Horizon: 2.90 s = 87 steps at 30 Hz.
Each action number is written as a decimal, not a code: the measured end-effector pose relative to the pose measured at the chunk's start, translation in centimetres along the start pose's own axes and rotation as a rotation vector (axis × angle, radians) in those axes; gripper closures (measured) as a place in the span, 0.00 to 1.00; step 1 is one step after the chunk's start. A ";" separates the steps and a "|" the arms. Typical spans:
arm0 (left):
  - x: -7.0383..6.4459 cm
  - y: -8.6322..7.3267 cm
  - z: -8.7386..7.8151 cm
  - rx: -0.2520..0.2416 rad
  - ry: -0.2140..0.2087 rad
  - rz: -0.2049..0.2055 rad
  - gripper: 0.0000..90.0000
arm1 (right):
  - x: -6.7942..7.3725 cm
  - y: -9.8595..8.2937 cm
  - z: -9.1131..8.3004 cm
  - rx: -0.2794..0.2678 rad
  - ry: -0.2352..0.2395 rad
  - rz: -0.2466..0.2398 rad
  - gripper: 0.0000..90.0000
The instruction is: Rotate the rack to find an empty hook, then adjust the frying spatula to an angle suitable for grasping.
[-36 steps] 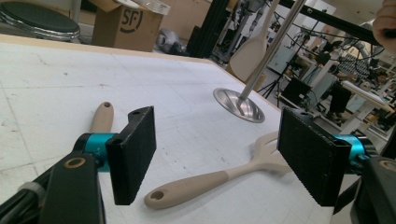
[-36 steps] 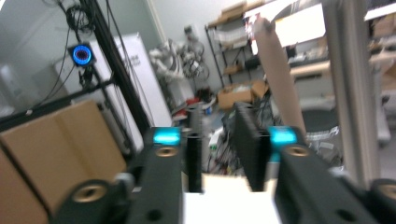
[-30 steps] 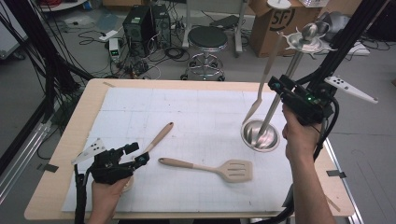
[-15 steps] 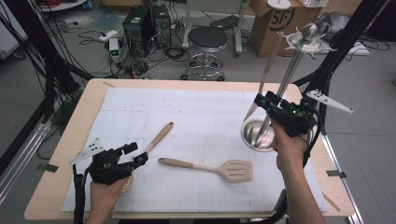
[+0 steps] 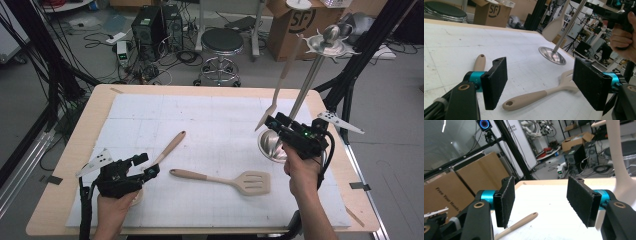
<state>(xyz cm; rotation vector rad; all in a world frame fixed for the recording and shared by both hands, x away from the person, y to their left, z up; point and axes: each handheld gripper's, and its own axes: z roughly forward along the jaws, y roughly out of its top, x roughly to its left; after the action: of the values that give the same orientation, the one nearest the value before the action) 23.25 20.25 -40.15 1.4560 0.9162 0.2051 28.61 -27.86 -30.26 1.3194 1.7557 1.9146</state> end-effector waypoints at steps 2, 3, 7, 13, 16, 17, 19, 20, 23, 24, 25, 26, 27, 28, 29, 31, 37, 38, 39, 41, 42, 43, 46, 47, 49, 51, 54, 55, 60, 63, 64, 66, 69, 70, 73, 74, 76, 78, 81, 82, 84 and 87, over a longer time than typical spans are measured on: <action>0.0 0.0 0.0 0.001 0.002 0.003 0.32 | 0.0 -0.5 0.0 0.013 0.004 -0.001 0.43; 0.0 0.0 0.0 0.004 0.004 0.006 0.32 | 0.0 -0.6 0.0 0.016 0.004 0.000 0.43; -0.2 0.0 0.0 0.001 0.000 0.009 0.32 | 0.1 -1.6 0.0 0.029 0.018 0.023 0.43; -0.2 0.0 0.0 0.001 -0.002 0.009 0.32 | 0.8 -3.3 0.7 0.071 0.072 0.032 0.50; -0.3 0.0 0.1 0.004 -0.003 0.009 0.32 | 1.2 -4.2 1.3 0.088 0.092 0.037 0.57; -0.3 0.0 0.1 0.002 -0.003 0.011 0.32 | 1.2 -4.4 1.5 0.092 0.100 0.040 0.60; -0.3 0.0 0.1 0.003 -0.002 0.013 0.32 | 1.3 -4.8 1.9 0.112 0.118 0.063 0.64; -0.3 0.0 0.1 0.003 -0.001 0.012 0.32 | 1.4 -5.0 2.0 0.120 0.123 0.063 0.66; -0.3 0.0 0.0 0.002 0.000 0.011 0.32 | 1.6 -5.4 2.4 0.142 0.124 0.055 0.73; -0.2 0.0 0.0 0.004 -0.001 0.013 0.32 | 1.6 -5.6 2.5 0.151 0.126 0.053 0.76; -0.3 0.0 0.0 0.003 -0.001 0.009 0.32 | 1.6 -5.8 2.6 0.153 0.132 0.054 0.82; -0.3 -0.1 0.0 0.003 0.000 0.009 0.32 | 1.7 -6.1 2.7 0.162 0.138 0.060 0.86; -0.3 -0.1 0.1 0.003 -0.002 0.008 0.32 | 1.7 -6.4 2.9 0.173 0.145 0.058 0.89; -0.3 -0.1 0.1 0.005 -0.003 0.010 0.32 | 1.7 -6.6 3.0 0.179 0.149 0.056 0.91; -0.3 -0.1 0.1 0.005 -0.006 0.011 0.32 | 1.8 -6.8 3.1 0.189 0.154 0.060 0.94; -0.4 -0.1 0.1 0.006 -0.006 0.012 0.32 | 1.9 -7.3 3.3 0.196 0.168 0.069 0.96; -0.4 -0.1 0.1 0.010 -0.005 0.014 0.32 | 2.6 -8.5 4.4 0.230 0.185 0.075 0.99; -0.4 -0.1 0.1 0.009 -0.003 0.013 0.32 | 2.7 -8.8 4.6 0.237 0.191 0.070 1.00; -0.4 -0.1 0.1 0.009 -0.002 0.012 0.32 | 2.8 -9.1 4.8 0.245 0.190 0.068 1.00; -0.4 -0.2 0.1 0.006 0.001 0.017 0.32 | 3.1 -9.7 5.3 0.264 0.191 0.067 1.00; -0.4 -0.2 0.1 0.005 0.002 0.017 0.32 | 3.2 -9.9 5.5 0.275 0.193 0.065 1.00; -0.4 -0.2 0.1 0.004 0.001 0.018 0.32 | 3.3 -10.1 5.7 0.280 0.194 0.062 1.00; -0.4 -0.2 0.1 0.003 -0.004 0.017 0.32 | 3.6 -10.6 6.2 0.311 0.193 0.057 1.00; -0.4 -0.2 0.1 0.006 -0.004 0.018 0.32 | 3.7 -10.8 6.4 0.319 0.193 0.055 1.00; -0.4 -0.2 0.1 0.005 -0.003 0.018 0.32 | 3.8 -11.2 6.7 0.337 0.194 0.048 1.00; -0.5 -0.2 0.0 0.003 -0.003 0.015 0.32 | 3.8 -11.5 7.0 0.353 0.188 0.054 1.00; -0.4 -0.2 0.0 0.006 -0.003 0.017 0.32 | 3.8 -12.1 7.3 0.372 0.188 0.062 1.00; -0.4 -0.2 0.0 0.007 -0.003 0.018 0.32 | 3.8 -12.3 7.5 0.382 0.187 0.061 1.00; -0.4 -0.2 0.1 0.003 -0.001 0.021 0.32 | 4.0 -13.4 8.3 0.435 0.195 0.049 1.00; -0.4 -0.2 0.1 0.005 -0.001 0.019 0.32 | 4.1 -14.2 8.9 0.471 0.200 0.060 1.00; -0.4 -0.2 0.1 0.006 0.000 0.021 0.32 | 4.1 -14.3 9.0 0.478 0.205 0.065 1.00; -0.5 -0.2 0.0 0.003 -0.001 0.022 0.32 | 4.2 -14.8 9.3 0.501 0.203 0.067 1.00; -0.5 -0.2 0.0 0.002 0.004 0.025 0.32 | 4.3 -15.5 9.8 0.533 0.200 0.082 1.00; -0.5 -0.2 0.0 0.004 0.004 0.027 0.32 | 4.2 -15.7 9.9 0.543 0.202 0.088 1.00; -0.4 -0.2 0.1 0.009 0.003 0.029 0.32 | 4.2 -16.2 10.4 0.570 0.194 0.098 1.00; -0.5 -0.2 0.1 0.008 0.002 0.028 0.32 | 4.1 -16.4 10.6 0.575 0.196 0.092 1.00; -0.5 -0.2 0.1 0.007 0.000 0.028 0.32 | 4.2 -16.6 10.8 0.593 0.191 0.095 1.00; -0.6 -0.2 0.1 0.010 0.000 0.028 0.32 | 4.2 -17.0 11.1 0.611 0.185 0.091 1.00; -0.6 -0.2 0.1 0.008 -0.001 0.028 0.32 | 4.3 -17.6 11.6 0.652 0.176 0.099 1.00; -0.6 -0.2 0.1 0.007 -0.001 0.028 0.32 | 4.3 -17.8 11.9 0.666 0.171 0.090 1.00; -0.6 -0.2 0.1 0.010 -0.001 0.032 0.32 | 4.4 -18.1 12.2 0.686 0.167 0.086 1.00; -0.6 -0.2 0.2 0.011 -0.002 0.033 0.32 | 4.5 -18.5 12.6 0.718 0.173 0.084 1.00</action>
<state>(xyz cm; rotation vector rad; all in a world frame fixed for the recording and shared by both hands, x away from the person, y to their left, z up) 22.84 19.68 -40.11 1.4821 0.8940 0.2233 27.98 -11.44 -46.11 1.4697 2.6685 1.5117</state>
